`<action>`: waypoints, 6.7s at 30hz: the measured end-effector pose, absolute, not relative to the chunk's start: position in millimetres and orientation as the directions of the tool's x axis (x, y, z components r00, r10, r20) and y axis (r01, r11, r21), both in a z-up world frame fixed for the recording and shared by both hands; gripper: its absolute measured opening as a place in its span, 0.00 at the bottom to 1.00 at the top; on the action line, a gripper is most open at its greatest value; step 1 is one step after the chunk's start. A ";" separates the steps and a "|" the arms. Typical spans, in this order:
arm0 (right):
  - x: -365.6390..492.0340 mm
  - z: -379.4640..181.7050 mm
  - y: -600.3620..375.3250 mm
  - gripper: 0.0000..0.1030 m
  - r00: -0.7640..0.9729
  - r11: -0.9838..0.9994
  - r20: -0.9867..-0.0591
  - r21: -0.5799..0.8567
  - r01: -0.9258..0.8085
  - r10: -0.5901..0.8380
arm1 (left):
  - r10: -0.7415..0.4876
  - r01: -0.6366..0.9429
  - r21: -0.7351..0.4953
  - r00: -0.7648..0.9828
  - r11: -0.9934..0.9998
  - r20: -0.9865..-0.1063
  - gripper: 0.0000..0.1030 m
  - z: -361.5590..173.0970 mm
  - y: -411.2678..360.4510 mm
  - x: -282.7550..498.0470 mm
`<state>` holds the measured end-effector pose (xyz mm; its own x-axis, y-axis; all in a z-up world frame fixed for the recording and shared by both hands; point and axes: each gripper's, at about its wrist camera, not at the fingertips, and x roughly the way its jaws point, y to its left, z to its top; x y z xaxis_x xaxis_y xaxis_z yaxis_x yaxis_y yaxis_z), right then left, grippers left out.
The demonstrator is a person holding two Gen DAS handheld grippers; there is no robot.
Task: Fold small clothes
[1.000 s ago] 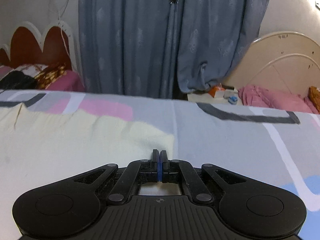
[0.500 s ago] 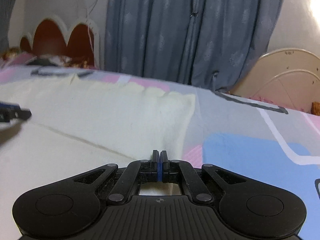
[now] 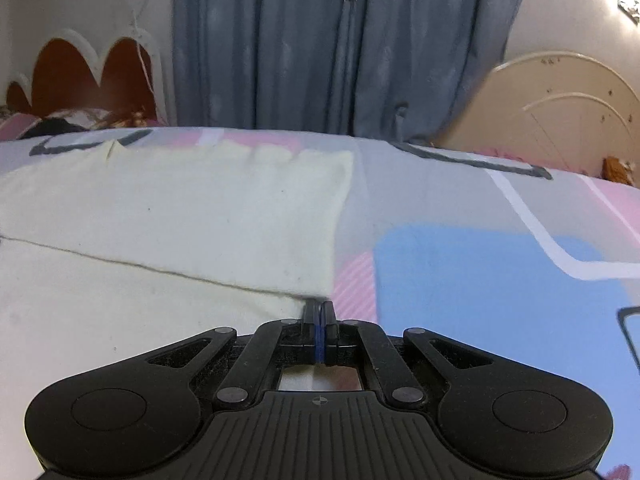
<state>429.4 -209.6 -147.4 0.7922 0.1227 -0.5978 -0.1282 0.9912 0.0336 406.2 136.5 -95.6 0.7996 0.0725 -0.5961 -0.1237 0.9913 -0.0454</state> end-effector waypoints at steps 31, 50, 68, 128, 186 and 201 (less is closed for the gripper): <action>429.5 -123.5 -153.6 0.00 0.803 0.976 -0.557 0.163 -0.145 0.212 | 0.264 -0.419 -0.253 0.838 0.872 -0.477 0.02 -44.9 318.2 383.3; 424.2 -114.2 -188.1 0.69 0.804 0.954 -0.538 0.277 -0.113 0.251 | -0.100 0.151 0.035 0.793 0.988 -0.601 0.51 -88.4 25.7 452.9; 504.6 -127.5 -83.3 0.04 0.666 0.853 -0.551 0.444 -0.275 0.502 | 0.096 -0.186 -0.078 0.769 0.980 -0.632 0.53 -88.3 154.4 403.7; 456.3 -140.8 -199.6 0.00 0.808 0.989 -0.569 0.095 -0.116 0.150 | -0.026 0.050 0.022 0.787 0.999 -0.616 0.50 -90.2 112.6 460.1; 449.9 -134.0 -172.4 0.00 0.808 0.969 -0.536 0.091 -0.231 0.243 | -0.015 0.075 0.074 0.796 0.994 -0.605 0.58 -89.2 83.2 447.7; 281.1 -96.9 -286.8 0.30 0.787 0.962 -0.595 0.274 0.011 0.160 | -0.054 0.057 -0.020 0.701 0.998 -0.711 0.63 -89.2 144.8 277.6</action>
